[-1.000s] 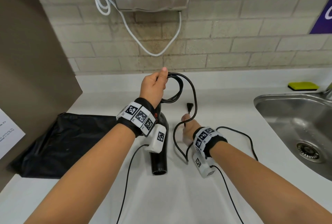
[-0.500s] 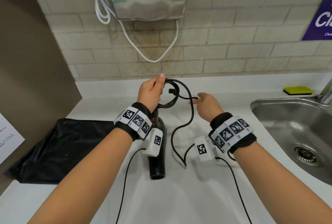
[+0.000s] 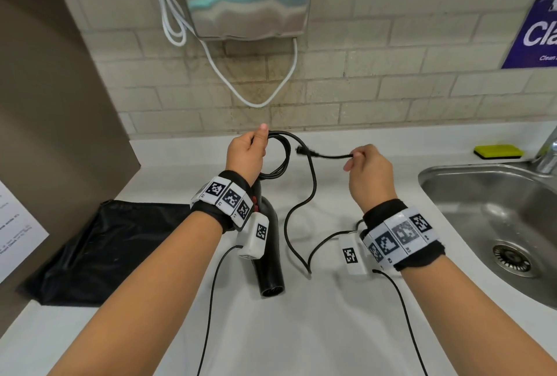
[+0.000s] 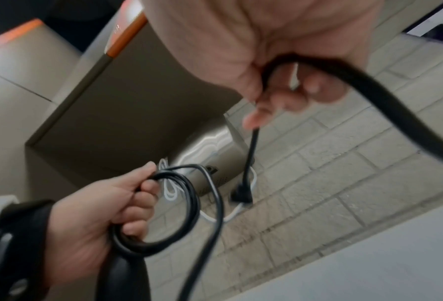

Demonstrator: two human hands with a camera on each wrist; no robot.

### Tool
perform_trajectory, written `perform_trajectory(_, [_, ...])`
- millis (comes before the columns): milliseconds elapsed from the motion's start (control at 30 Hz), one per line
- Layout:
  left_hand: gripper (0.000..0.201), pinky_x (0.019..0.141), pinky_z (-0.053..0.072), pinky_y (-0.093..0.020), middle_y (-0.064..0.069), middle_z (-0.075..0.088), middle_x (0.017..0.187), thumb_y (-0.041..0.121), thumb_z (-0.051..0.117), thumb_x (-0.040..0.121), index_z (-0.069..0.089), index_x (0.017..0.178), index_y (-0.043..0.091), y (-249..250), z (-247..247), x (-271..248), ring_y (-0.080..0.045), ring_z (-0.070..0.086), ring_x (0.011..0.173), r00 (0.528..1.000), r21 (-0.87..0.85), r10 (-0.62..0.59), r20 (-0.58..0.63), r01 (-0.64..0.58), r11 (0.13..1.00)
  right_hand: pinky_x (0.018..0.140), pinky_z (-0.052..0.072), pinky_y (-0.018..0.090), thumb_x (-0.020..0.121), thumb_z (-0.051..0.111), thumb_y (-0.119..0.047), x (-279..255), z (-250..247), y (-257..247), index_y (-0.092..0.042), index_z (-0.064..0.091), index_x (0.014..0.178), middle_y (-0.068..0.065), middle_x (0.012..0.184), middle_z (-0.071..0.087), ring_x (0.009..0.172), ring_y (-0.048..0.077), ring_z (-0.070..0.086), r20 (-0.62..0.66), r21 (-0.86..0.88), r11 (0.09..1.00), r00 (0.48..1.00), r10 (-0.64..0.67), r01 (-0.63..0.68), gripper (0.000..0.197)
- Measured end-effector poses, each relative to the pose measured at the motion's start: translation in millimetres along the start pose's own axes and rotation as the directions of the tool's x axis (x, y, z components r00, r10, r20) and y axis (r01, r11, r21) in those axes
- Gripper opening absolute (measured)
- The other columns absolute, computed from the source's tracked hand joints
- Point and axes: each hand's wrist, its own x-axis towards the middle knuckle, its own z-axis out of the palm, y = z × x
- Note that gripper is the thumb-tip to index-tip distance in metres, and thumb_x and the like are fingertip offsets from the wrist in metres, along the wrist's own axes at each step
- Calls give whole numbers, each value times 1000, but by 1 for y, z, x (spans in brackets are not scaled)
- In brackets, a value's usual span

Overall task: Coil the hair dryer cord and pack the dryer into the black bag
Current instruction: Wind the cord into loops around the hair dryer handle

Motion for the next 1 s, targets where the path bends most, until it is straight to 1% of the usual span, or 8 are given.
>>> perform_trajectory(67, [46, 48, 23, -27, 14, 32, 42, 44, 45, 93, 37, 54, 20, 1, 1, 0, -11, 24, 44, 1000, 16, 8, -5, -7, 1000, 52, 34, 7, 96, 32, -6, -4, -3, -5, -3, 53, 102, 5, 80, 62, 57, 0, 47, -122, 79, 993, 989, -82, 92, 23])
perform_trajectory(133, [46, 48, 24, -27, 9, 34, 49, 42, 44, 94, 39, 56, 19, 3, 2, -1, -13, 25, 45, 1000, 39, 15, -16, -14, 999, 54, 34, 4, 95, 33, -4, -8, -5, -9, -7, 53, 98, -6, 69, 57, 52, -6, 47, -195, 163, 971, 970, -142, 175, 20])
perform_trajectory(333, [44, 49, 27, -24, 4, 38, 53, 36, 40, 98, 46, 59, 17, 7, 7, 0, -10, 31, 43, 999, 17, -39, -30, 39, 999, 55, 33, 7, 89, 33, -10, -29, -2, -14, -13, 52, 90, -10, 66, 52, 52, -3, 46, -238, 305, 883, 926, -292, 356, 20])
perform_trajectory(467, [45, 46, 31, -22, 6, 45, 51, 38, 38, 98, 47, 60, 18, 12, 4, 0, -8, 36, 42, 997, 8, -64, -45, 64, 998, 53, 34, 8, 89, 36, -10, -33, 1, -4, -13, 54, 87, -11, 63, 49, 52, -3, 46, -203, 270, 901, 935, -291, 339, 18])
perform_trajectory(600, [44, 48, 33, -22, 2, 41, 55, 39, 36, 99, 46, 61, 18, 13, 1, -2, -11, 34, 46, 998, 42, -54, -31, 55, 998, 49, 32, 8, 90, 38, -10, -32, 6, 5, -10, 55, 89, -13, 64, 50, 50, -2, 48, -155, 194, 927, 943, -294, 321, 17])
perform_trajectory(733, [44, 49, 33, -22, 4, 40, 54, 39, 37, 98, 46, 61, 18, 11, 6, -4, -9, 35, 46, 999, 52, -39, 6, 39, 998, 56, 35, 8, 93, 40, -5, -32, 18, 5, -10, 54, 93, -14, 66, 50, 56, 1, 48, -149, 146, 949, 955, -257, 279, 15])
perform_trajectory(867, [44, 51, 33, -24, 4, 40, 53, 39, 37, 98, 47, 61, 18, 10, 8, -6, -9, 36, 47, 999, 53, -32, 28, 31, 998, 58, 38, 20, 93, 40, -6, -26, 21, -1, -4, 55, 97, -4, 68, 52, 61, 13, 50, -215, 159, 964, 960, -177, 213, 16])
perform_trajectory(1000, [43, 53, 34, -23, 6, 43, 55, 39, 36, 99, 47, 63, 18, 11, 9, -9, 0, 41, 40, 999, 62, -16, 41, 14, 998, 58, 36, 19, 93, 40, -6, -21, 22, -4, -2, 55, 96, 5, 73, 56, 68, 19, 52, -262, 154, 969, 954, -148, 193, 16])
